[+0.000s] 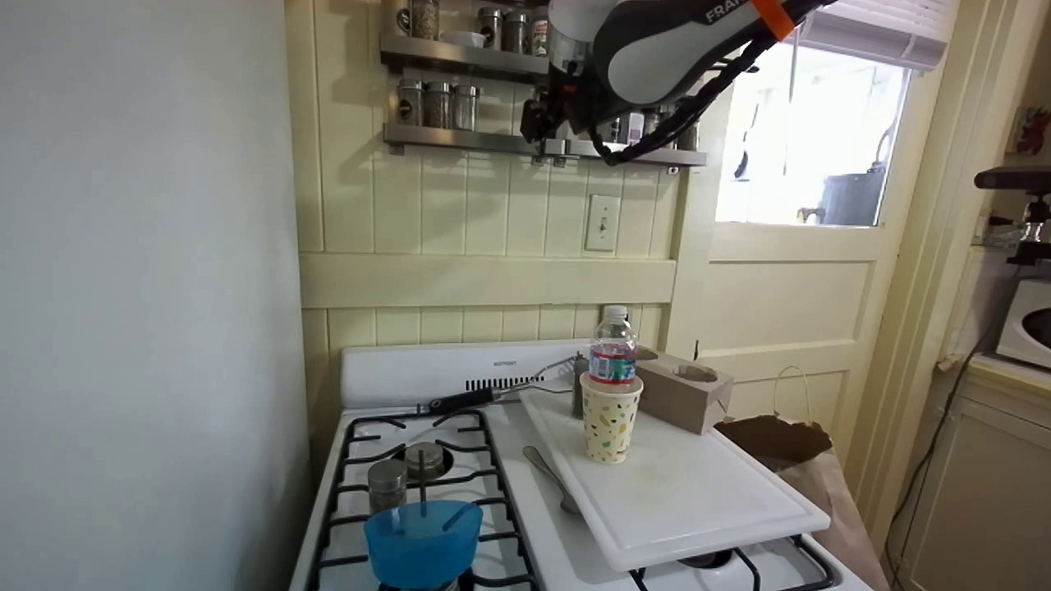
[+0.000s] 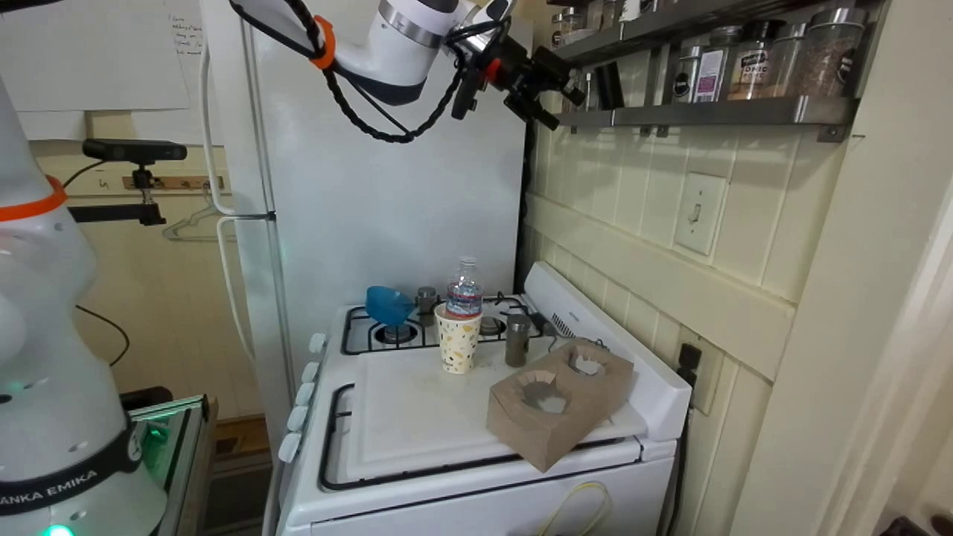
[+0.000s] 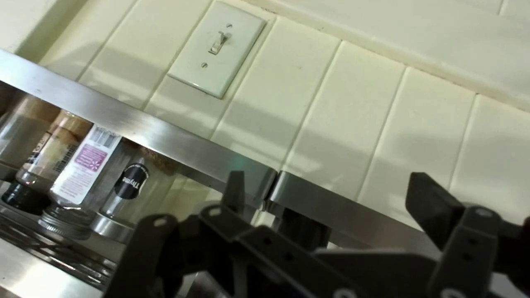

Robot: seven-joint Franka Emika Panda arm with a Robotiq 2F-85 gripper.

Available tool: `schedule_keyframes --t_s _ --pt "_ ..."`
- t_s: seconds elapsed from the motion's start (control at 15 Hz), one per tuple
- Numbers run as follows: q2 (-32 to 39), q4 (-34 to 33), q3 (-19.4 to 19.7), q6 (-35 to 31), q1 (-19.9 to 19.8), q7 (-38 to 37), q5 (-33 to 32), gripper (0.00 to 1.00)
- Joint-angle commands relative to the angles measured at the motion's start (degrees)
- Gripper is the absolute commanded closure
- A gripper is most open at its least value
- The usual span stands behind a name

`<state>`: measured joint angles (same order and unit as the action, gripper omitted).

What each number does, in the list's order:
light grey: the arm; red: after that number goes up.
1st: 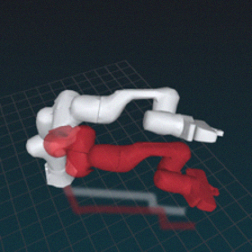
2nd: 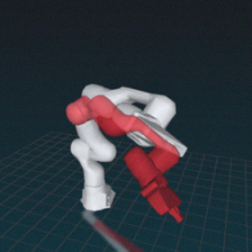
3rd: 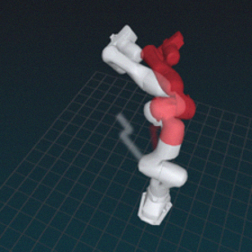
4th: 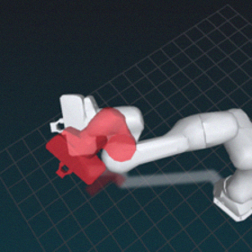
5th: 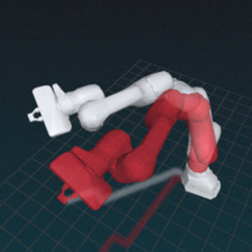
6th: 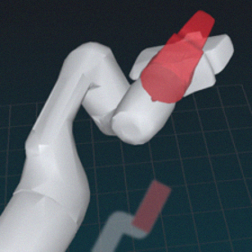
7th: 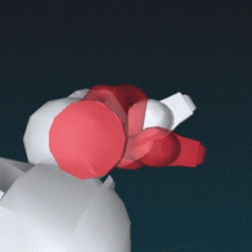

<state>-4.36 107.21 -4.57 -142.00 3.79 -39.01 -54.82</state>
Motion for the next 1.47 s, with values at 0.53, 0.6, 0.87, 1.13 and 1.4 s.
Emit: schedule_keyframes --t_s 0.53,0.6,0.87,1.13,1.4 --pt "2.78 -4.07 -2.67 -0.52 -0.13 -40.34 -20.37 0.00" --pt "2.49 -3.09 -2.47 -4.37 -0.37 -44.36 -24.25 0.00" --pt "1.17 0.17 -2.00 -18.14 -1.23 -57.48 -43.88 0.00" --pt "0.85 -0.68 -2.19 -25.53 -0.70 -69.71 -62.16 0.00" --pt "-0.55 5.34 -2.38 -18.90 -0.38 -78.13 -69.85 0.00"
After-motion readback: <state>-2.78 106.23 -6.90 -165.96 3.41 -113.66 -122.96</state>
